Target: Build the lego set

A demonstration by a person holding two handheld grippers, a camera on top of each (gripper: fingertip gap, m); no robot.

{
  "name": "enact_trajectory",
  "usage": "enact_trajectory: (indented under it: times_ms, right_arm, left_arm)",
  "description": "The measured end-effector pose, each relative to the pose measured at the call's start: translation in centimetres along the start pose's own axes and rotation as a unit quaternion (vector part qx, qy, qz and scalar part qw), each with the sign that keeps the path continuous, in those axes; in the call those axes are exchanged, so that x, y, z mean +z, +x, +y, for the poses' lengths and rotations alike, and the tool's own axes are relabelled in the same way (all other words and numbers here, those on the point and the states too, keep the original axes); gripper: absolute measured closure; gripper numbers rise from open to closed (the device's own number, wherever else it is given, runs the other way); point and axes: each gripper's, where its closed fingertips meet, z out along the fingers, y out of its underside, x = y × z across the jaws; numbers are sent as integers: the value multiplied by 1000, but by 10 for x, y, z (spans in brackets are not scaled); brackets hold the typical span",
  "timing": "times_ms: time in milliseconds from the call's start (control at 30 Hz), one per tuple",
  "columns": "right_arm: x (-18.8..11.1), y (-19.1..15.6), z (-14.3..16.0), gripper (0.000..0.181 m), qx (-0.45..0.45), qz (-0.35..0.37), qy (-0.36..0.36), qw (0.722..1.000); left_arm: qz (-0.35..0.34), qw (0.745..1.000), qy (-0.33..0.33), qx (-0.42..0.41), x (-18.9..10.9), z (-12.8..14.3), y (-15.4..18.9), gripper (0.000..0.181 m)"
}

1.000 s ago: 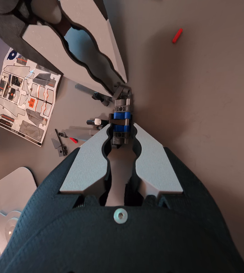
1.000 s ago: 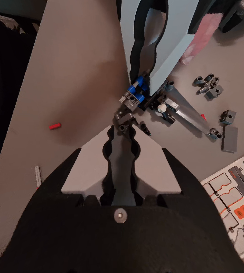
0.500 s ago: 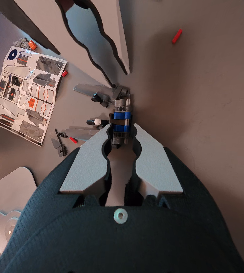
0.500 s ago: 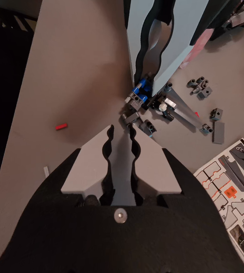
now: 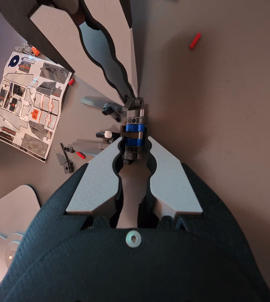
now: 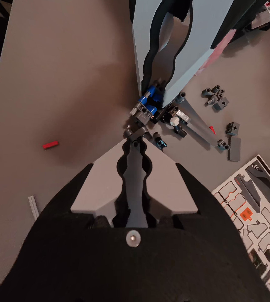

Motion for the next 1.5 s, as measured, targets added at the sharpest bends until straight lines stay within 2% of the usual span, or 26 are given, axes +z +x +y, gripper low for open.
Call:
enact_trajectory:
  times_ms: [567,700,900,1000,1100,1267,1500]
  right_arm:
    - [0,-3,-1,173,-10,-16,-16,1000]
    - [2,-2,-3,173,-2,-20,-6,1000]
    - [2,-2,-3,173,5,-22,-1,1000]
    - [2,-2,-4,173,11,-24,4,1000]
    - [2,-2,-4,173,14,-26,6,1000]
    - [2,-2,-4,173,15,-23,1,1000]
    - [0,0,-1,173,24,-23,-4,999]
  left_arm:
    - [1,1000,-14,7,-1,0,1,160]
    - [-40,998,-54,13,-5,5,-5,160]
    - [-104,990,-97,-21,-18,4,-10,148]
    - [-155,979,-125,-41,-21,4,-10,152]
    - [-188,972,-124,-62,-21,0,-6,155]
    - [-228,963,-143,-28,-17,2,-7,160]
    - [-238,956,-171,14,-4,5,-7,171]
